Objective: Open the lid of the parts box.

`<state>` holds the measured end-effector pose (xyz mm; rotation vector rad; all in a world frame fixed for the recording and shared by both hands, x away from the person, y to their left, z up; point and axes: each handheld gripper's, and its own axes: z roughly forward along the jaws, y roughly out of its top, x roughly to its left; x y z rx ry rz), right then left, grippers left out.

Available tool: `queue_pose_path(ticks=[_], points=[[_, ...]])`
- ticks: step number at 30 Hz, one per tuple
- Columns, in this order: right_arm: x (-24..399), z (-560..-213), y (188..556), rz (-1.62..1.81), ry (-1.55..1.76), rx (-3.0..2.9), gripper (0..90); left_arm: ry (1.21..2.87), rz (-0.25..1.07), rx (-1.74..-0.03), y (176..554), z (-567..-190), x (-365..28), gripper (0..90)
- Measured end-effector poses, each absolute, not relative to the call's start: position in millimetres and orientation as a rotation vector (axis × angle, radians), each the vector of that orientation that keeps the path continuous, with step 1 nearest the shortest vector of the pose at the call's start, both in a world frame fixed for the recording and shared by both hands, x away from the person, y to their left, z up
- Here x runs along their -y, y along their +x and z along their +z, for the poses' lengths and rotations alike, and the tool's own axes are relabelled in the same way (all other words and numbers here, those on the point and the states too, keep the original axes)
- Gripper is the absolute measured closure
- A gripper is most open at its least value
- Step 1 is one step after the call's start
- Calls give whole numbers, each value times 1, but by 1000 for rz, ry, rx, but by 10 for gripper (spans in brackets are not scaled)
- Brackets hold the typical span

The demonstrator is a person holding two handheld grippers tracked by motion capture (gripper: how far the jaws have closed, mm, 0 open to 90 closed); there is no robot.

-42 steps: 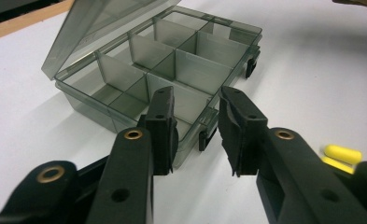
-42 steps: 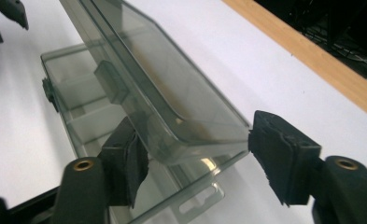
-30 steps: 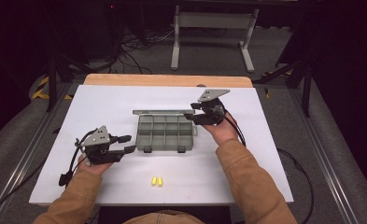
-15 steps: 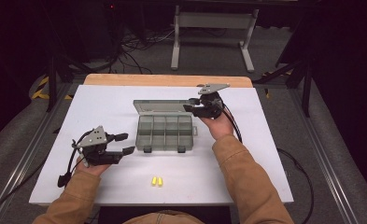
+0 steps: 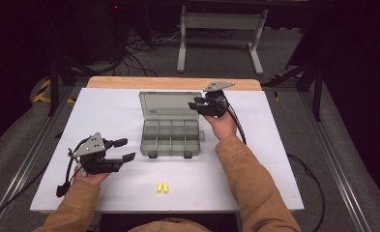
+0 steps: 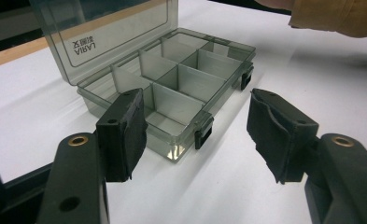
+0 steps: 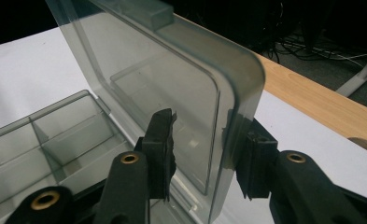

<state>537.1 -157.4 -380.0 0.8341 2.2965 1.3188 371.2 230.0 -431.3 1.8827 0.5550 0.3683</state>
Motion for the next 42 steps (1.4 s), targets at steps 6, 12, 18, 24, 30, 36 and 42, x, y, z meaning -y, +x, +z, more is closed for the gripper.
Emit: queue_pose_path(ticks=[6, 12, 18, 24, 30, 36, 42], points=[[157, -390, 549, 1309, 882, -2291, 600, 1868, 372, -563, 370, -432, -233, 362], [155, -400, 556, 1287, 921, -2277, 588, 1873, 372, -560, 370, -432, -232, 360], [157, -407, 563, 1330, 989, -2261, 582, 1876, 368, -567, 372, -433, -233, 361], [155, -413, 567, 1331, 1012, -2265, 511, 1870, 367, -571, 373, -432, -233, 361], [153, -420, 571, 1364, 1043, -2286, 395, 1865, 362, -576, 373, -432, -234, 361], [153, -427, 574, 1318, 1069, -2299, 341, 1863, 361, -570, 373, -431, -233, 361], [155, -433, 577, 1307, 1112, -2303, 315, 1863, 357, -569, 373, -431, -233, 363]])
